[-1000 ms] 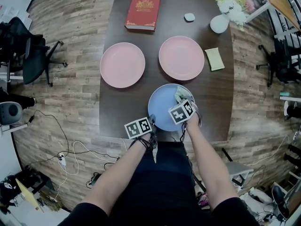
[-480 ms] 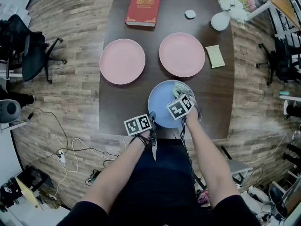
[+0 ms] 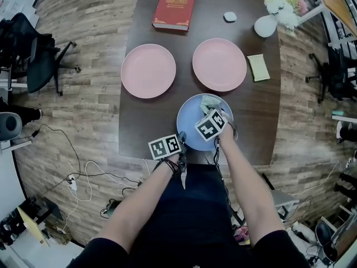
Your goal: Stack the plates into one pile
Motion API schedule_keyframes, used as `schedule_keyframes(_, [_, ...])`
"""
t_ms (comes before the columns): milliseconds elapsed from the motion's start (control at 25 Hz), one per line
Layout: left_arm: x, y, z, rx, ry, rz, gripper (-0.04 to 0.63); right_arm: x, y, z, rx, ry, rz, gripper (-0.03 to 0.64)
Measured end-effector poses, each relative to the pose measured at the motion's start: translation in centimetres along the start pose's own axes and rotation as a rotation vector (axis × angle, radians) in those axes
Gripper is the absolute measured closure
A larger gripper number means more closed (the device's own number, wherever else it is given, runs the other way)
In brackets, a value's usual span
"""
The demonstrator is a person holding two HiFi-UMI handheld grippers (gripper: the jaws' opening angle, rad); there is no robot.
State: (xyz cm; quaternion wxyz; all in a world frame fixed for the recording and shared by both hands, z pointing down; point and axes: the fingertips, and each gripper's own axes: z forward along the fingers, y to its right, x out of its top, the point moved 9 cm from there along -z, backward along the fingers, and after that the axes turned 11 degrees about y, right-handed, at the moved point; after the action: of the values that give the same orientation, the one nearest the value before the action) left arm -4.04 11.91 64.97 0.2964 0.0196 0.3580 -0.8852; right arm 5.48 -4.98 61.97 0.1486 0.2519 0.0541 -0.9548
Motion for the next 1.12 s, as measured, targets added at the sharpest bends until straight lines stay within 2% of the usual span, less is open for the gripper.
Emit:
schedule_keyframes(680, [0.0, 0.0, 0.0, 0.008, -0.004, -0.003, 0.582, 1.7, -2.7, 0.8, 0.108, 0.021, -0.077, 0.534])
schedule_keyframes(880, [0.0, 0.1, -0.1, 0.013, 0.0, -0.008, 0.582, 1.6, -3.6, 1.0, 0.112, 0.015, -0.143, 0.534])
schedule_keyframes(1120, [-0.1, 0.0, -0.1, 0.019, 0.006, -0.017, 0.582, 1.5, -3.8, 1.1, 0.111, 0.018, -0.163, 0.534])
